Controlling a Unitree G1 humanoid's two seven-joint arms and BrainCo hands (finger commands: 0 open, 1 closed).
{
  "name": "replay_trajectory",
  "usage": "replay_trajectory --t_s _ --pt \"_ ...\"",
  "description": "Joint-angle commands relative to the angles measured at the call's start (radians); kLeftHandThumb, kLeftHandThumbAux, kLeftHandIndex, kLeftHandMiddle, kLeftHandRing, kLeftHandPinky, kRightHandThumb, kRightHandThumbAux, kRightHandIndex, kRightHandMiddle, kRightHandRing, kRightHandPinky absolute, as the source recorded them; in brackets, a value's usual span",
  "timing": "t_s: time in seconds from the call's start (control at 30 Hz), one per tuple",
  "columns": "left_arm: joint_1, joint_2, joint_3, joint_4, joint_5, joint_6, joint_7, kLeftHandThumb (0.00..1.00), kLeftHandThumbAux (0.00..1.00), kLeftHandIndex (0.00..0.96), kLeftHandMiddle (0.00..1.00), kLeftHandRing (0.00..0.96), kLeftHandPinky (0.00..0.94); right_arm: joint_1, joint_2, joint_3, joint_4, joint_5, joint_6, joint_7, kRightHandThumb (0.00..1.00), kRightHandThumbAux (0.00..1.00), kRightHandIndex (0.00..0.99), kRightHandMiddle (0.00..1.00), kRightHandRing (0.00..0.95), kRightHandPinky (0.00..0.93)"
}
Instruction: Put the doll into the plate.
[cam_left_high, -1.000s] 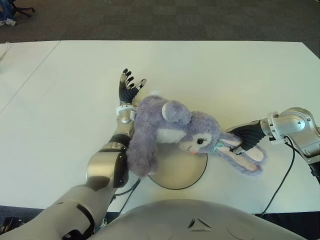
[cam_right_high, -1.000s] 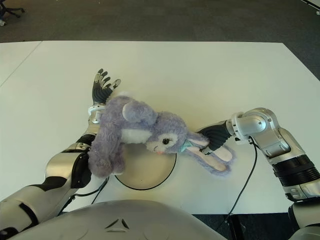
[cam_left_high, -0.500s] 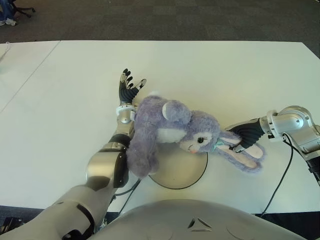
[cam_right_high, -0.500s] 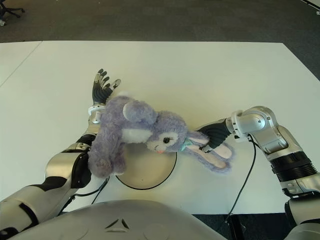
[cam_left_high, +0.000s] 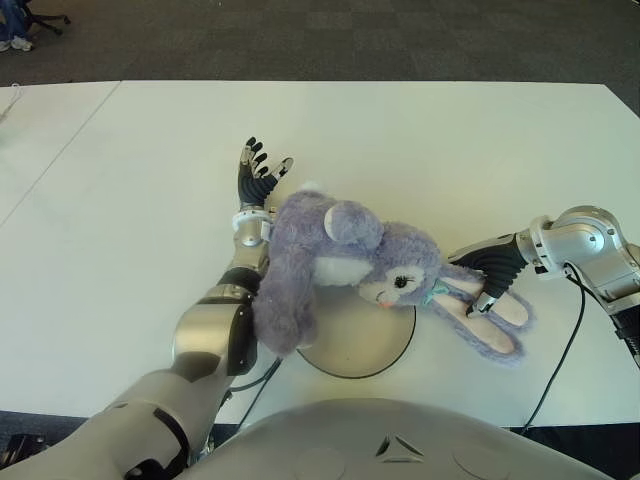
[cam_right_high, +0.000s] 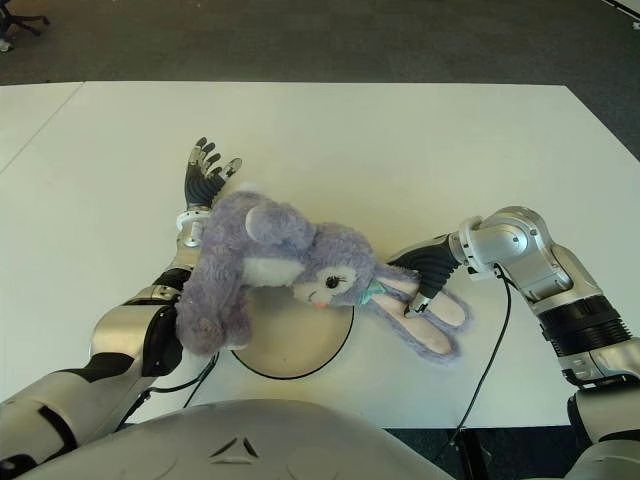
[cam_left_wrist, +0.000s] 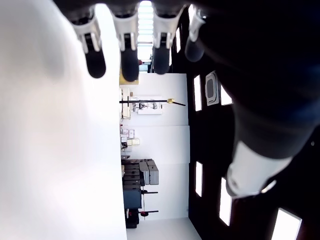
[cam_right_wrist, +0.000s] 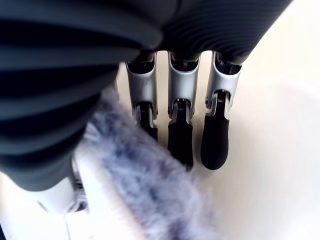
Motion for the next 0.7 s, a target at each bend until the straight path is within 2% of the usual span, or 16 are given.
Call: replay_trajectory --t_s 0.03,0.3,0.4,0.7 --pt "0.135 -0.039 0.001 0.101 -0.006 0.104 -0.004 0.041 0.755 0.051 0.126 0.148 0.176 -0.007 -0.008 0.025 0.014 -0.035 -0.014 0.009 0.035 0.654 0.000 0.098 0.131 0.143" --pt "0.137 -0.038 -0.001 0.101 -0.003 0.103 -0.004 0.045 0.749 0.050 0.116 0.129 0.130 -0.012 -0.003 0.025 0.012 -0.040 -0.012 -0.001 0.036 0.680 0.000 0.105 0.149 0.177" --pt "0.137 -0.039 -0.003 0.101 -0.001 0.102 0.000 0.052 0.757 0.055 0.126 0.143 0.173 -0.016 -0.002 0.026 0.010 -0.045 -0.009 -0.006 0.038 0.695 0.000 0.099 0.147 0.180" --pt "0.136 -0.040 -0.003 0.101 0.000 0.100 0.003 0.050 0.765 0.058 0.136 0.153 0.176 -0.030 -0.004 0.036 0.016 -0.046 0.005 0.007 0.033 0.685 0.000 0.073 0.112 0.132"
